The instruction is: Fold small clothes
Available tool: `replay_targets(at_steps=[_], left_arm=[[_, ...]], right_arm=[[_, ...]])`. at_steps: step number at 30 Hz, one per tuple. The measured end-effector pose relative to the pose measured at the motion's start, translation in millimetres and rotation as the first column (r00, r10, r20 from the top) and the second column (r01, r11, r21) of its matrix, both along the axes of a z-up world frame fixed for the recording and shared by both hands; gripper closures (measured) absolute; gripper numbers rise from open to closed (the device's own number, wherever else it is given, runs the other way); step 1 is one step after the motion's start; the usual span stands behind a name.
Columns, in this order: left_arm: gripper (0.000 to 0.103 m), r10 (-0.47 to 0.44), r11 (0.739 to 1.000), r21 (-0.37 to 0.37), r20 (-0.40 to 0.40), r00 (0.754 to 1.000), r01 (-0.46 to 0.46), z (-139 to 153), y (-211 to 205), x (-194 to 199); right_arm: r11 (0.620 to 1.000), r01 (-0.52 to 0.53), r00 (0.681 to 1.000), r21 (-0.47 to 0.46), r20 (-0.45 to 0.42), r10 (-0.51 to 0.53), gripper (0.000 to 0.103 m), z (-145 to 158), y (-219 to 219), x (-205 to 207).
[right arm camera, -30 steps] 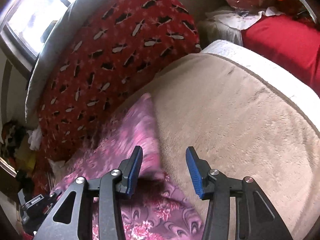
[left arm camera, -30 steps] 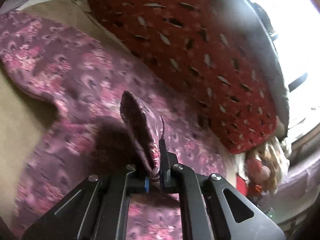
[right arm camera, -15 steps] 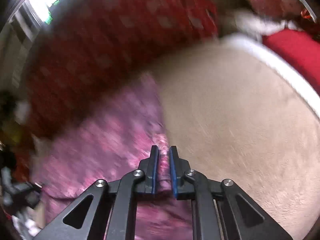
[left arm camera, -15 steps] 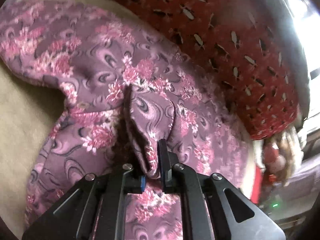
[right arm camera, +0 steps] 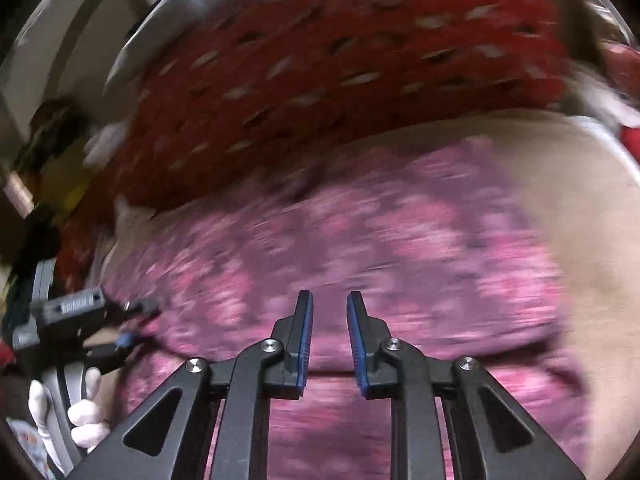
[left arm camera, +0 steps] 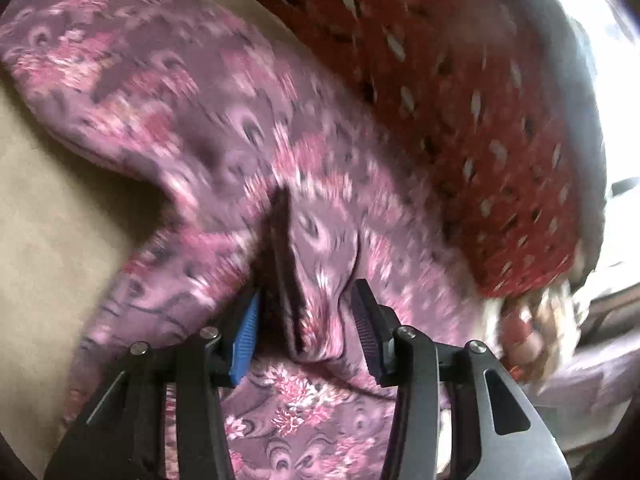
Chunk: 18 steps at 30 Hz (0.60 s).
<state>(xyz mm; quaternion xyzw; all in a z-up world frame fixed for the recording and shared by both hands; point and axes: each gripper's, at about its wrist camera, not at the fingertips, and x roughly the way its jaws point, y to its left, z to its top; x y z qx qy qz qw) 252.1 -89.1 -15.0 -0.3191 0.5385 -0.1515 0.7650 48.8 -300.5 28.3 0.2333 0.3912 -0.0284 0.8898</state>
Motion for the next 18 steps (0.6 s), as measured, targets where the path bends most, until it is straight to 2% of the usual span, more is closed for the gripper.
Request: replay_targets(at_steps=[4,9,11,12,13,14,15,18], left_arm=[[0.06,0.072,0.997,-0.017,0.02,0.997,-0.072,6.5,27.7,3.5],[0.06,0.127,0.99,-0.064,-0.018,0.992,-0.128,0.4,51.9,6.9],[0.058,0.162,0.984,-0.065,-0.03,0.986,-0.164,1.2,66.1,7.1],[0.058,0.185,0.98,-0.067,-0.035,0.982,-0.187,3.3,74.8,6.7],[0.058,0.21,0.975,-0.07,-0.036,0.977,-0.212,5.3,85.0,7.1],[0.054,0.24,0.967,-0.073,-0.034,0.97,-0.242,7.4,98.8,7.9],[0.047,0.267,0.961,-0.069,-0.033,0.963,-0.269,8.7,110.8,8.9],[0.042,0.371,0.928,-0.022,-0.034,0.928,-0.372,13.1,159.3,16.3]], right_arm=[[0.993,-0.106,0.994,0.057,0.007,0.106,0.083,-4.3,46.4,35.3],[0.972,-0.228,0.974,0.063,0.0,0.228,0.082,-12.5,113.5,70.1],[0.959,-0.282,0.958,0.025,-0.036,0.283,0.076,-26.0,134.7,80.7],[0.958,-0.285,0.958,-0.023,-0.027,0.284,0.075,-35.7,142.8,78.5],[0.958,-0.28,0.959,-0.057,0.024,0.281,0.075,-39.0,144.9,69.6],[0.959,-0.275,0.96,-0.071,0.041,0.278,0.075,-39.9,146.8,66.1],[0.959,-0.274,0.96,-0.068,0.04,0.277,0.075,-39.1,146.5,66.3],[0.96,-0.275,0.96,-0.044,0.05,0.277,0.075,-41.2,147.5,66.8]])
